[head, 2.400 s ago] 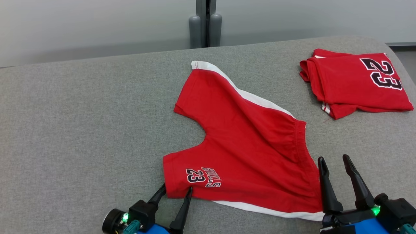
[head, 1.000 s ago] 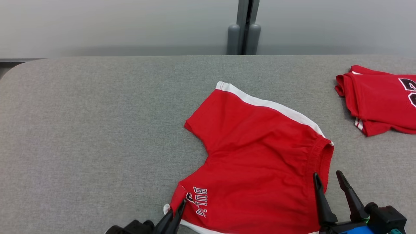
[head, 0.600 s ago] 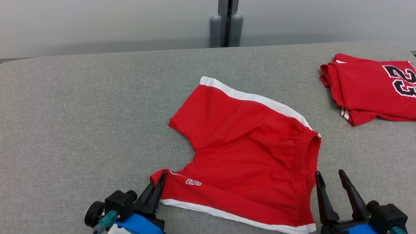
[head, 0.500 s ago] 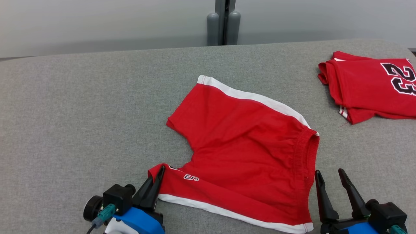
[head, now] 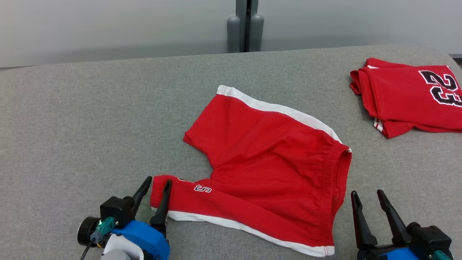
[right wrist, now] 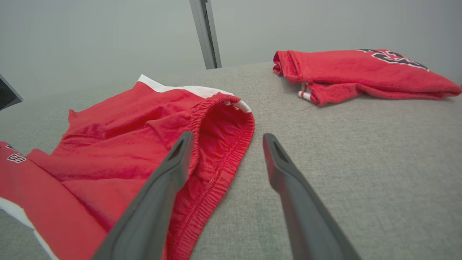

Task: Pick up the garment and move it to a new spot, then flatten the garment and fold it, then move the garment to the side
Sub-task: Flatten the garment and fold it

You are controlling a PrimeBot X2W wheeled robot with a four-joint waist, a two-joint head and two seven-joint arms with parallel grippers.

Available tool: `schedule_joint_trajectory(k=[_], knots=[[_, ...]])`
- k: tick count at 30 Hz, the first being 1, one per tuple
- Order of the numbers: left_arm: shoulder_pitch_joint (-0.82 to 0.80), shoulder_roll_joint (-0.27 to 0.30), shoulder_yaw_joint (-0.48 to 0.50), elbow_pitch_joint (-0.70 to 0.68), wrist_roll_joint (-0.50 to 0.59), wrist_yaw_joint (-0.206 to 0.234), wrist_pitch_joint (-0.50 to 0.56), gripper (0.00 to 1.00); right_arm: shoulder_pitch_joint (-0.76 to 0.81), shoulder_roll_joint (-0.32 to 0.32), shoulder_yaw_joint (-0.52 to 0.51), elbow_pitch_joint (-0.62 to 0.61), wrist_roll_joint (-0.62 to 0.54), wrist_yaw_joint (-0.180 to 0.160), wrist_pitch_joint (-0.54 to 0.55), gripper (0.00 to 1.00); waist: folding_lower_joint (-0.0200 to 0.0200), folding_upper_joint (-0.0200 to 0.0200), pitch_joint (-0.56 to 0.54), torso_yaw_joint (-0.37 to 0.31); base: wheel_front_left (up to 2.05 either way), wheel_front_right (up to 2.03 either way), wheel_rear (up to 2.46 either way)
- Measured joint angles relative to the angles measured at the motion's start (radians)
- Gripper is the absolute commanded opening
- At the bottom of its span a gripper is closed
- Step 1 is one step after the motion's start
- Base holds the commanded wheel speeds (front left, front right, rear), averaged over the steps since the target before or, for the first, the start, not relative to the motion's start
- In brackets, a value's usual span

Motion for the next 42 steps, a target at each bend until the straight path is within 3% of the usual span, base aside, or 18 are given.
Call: schedule_joint_trajectory(k=[7, 13, 23, 42], knots=[[0.07, -0.007, 0.039, -0.034, 0.014, 0.0, 0.0, 1.0, 0.008, 0.002, 0.0, 0.01, 0.003, 0.0, 0.0, 1.0, -0.0001, 0.0, -0.029, 0.021, 0.0, 0.0, 0.0], [0.151, -0.018, 0.166, -0.175, 0.06, 0.0, 0.0, 1.0, 0.025, 0.003, -0.007, 0.007, 0.012, 0.0, 0.0, 1.0, -0.0001, 0.0, -0.062, 0.048, 0.0, 0.0, 0.0], [0.29, -0.106, 0.367, -0.389, 0.206, 0.0, 0.0, 1.0, 0.066, 0.004, -0.025, -0.046, 0.018, 0.0, 0.0, 1.0, -0.0002, -0.0001, -0.141, 0.091, 0.0, 0.0, 0.0], [0.396, -0.112, 0.406, -0.465, 0.265, 0.0, 0.0, 1.0, 0.192, 0.005, -0.055, -0.15, 0.014, 0.0, 0.0, 1.0, -0.0002, -0.0002, -0.212, 0.075, 0.0, 0.0, 0.0]])
